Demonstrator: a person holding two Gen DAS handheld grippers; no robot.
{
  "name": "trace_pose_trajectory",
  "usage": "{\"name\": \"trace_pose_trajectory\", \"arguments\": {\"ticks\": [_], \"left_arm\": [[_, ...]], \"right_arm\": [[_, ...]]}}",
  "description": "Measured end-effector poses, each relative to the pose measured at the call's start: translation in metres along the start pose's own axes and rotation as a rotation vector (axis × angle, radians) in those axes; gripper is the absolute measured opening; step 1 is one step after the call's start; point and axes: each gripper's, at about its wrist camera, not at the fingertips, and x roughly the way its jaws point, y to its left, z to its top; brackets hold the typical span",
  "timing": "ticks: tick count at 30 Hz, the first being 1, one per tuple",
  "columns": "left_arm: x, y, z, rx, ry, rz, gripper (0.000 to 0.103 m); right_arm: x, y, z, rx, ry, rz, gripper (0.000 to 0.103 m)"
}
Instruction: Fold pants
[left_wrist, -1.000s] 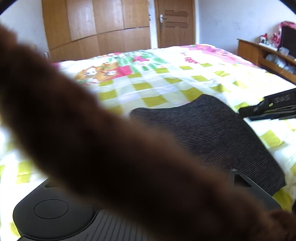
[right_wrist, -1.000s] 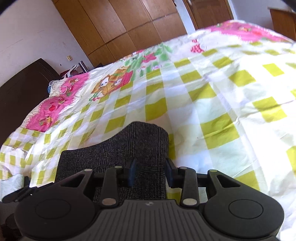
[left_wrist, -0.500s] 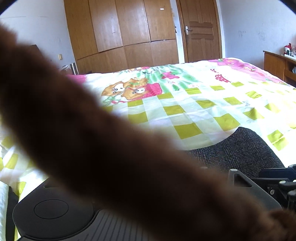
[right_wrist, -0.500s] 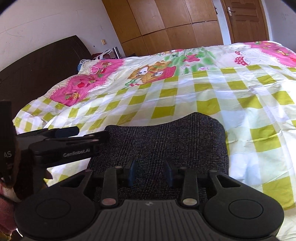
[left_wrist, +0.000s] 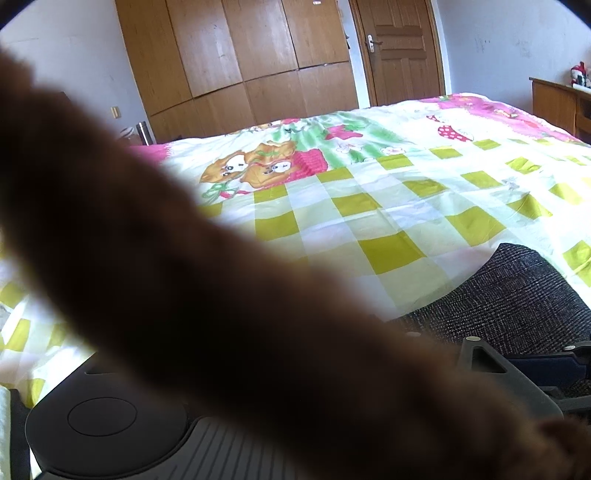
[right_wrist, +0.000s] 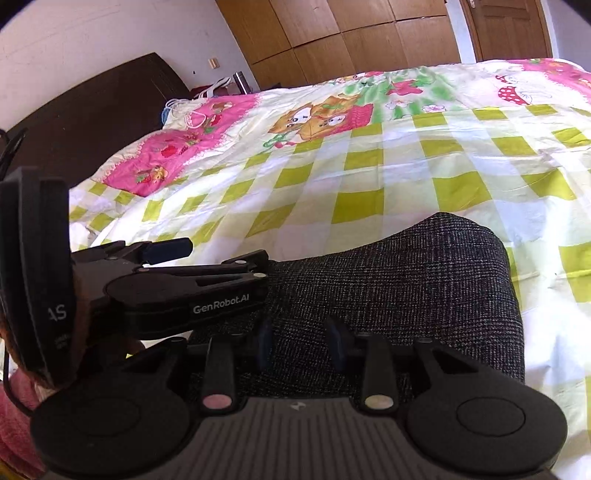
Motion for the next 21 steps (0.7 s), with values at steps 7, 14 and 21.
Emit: {"name": "trace_pose_trajectory", "arguments": {"ticks": [7, 14, 21], "left_arm": [[-0.045, 0.013, -0.027, -0.062, 0.051, -0.017, 0.079], [-0.081, 0.003, -0.062, -0.054, 0.100, -0.036, 0.080], [-0.118, 0.001, -0.084, -0.159, 0.101, -0.083, 0.080]], "right_arm": [[-0.042, 0.012, -0.027, -0.018, -0.029, -0.040, 0.048], [-0.066, 0.019, -0.048, -0.020, -0.004, -0.106, 0.047], [-0.099, 0.028, -0.069, -0.048, -0.072, -0.102, 0.047]]}}
